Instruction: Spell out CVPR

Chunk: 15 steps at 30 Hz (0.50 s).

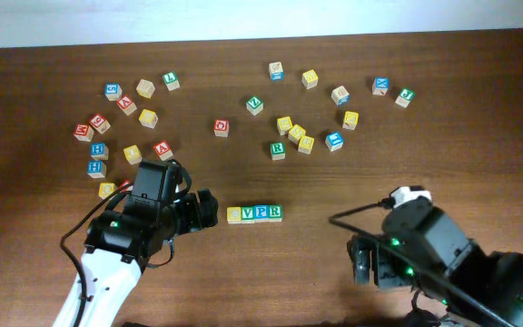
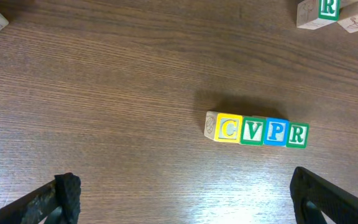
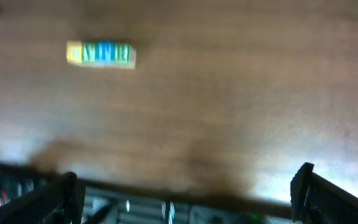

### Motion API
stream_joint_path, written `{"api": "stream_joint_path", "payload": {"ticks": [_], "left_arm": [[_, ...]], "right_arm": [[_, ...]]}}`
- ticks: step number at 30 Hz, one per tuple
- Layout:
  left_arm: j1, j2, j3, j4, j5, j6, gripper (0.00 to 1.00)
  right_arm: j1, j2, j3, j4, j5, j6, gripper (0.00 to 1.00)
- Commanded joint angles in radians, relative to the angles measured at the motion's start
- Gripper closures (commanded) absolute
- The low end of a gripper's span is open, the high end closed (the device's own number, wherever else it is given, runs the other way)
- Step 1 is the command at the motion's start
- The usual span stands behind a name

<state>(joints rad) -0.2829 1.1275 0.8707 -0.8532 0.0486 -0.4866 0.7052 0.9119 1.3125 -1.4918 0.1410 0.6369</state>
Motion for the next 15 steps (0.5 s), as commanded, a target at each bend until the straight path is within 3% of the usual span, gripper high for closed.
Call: {"api": "stream_joint_path", "payload": {"ticks": [1, 6, 10, 13, 15], "left_arm": [[0.004, -0.008, 0.014, -0.001, -0.004, 0.01, 0.01], [0.004, -0.008, 0.014, -0.001, -0.004, 0.01, 0.01], [0.004, -0.008, 0.014, -0.001, -0.004, 0.01, 0.01], [0.004, -0.008, 0.014, -0.001, -0.004, 0.01, 0.01], [0.004, -0.008, 0.014, -0.001, -0.004, 0.01, 0.01]], "right_arm": [[-0.129, -0.066, 0.01, 0.089, 0.026, -0.148, 0.02], [-0.367, -0.227, -0.048, 0.208, -0.094, -0.38, 0.01], [-0.465, -0.436, -0.247, 0.337, -0.116, -0.411, 0.02], [-0.502, -0.613, -0.462, 0.539, -0.152, -0.529, 0.02], [-0.523, -0.703, -0.652, 0.726, -0.169, -0.529, 0.02]]}}
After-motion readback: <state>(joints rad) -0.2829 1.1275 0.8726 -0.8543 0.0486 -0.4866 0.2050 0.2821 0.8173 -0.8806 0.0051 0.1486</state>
